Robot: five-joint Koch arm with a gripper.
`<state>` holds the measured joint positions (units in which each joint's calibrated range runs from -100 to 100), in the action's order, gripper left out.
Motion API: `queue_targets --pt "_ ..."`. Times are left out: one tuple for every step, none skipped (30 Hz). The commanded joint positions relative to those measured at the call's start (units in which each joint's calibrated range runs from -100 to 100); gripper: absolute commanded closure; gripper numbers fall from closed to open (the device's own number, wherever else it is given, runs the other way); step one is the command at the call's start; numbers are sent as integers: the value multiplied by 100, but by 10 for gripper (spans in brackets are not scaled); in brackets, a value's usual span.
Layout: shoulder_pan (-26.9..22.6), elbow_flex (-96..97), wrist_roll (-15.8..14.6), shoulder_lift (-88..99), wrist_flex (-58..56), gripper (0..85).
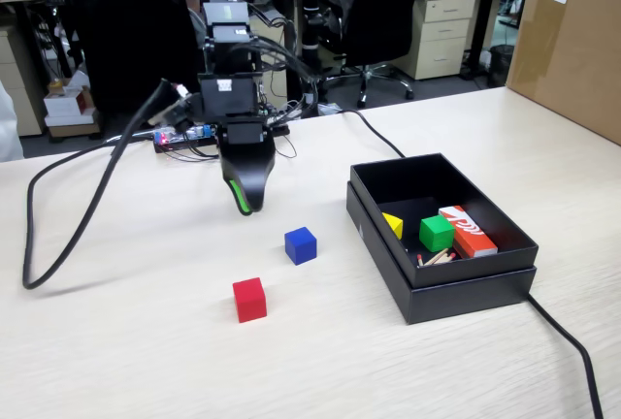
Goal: Put the red cube on top of the blue cube
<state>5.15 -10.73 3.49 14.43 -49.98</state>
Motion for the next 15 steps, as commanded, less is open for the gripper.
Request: queue_targets --pt "39 -713 63 -371 -17 384" --pt "54 -786 63 -497 -17 384" --pt "63 -904 63 -715 -17 384" --pt "83 -1067 63 -979 -17 384" --pt "93 -1194 63 -1139 -17 384" --pt "93 -1230 63 -1174 -17 384" --pt "98 -1312 63 -1277 -17 384" --pt "112 -1493 63 -1564 -17 384" --pt "117 -1575 63 -1702 -17 384" --pt "127 -1684 63 -1920 -17 384" --pt "132 -1738 68 -2011 -17 384" --pt "137 -1783 68 -2115 -17 384" --pt "142 -1820 68 -2195 -17 384" --pt "151 -1865 73 -2321 -17 384" --pt "151 -1865 78 -2379 -17 383"
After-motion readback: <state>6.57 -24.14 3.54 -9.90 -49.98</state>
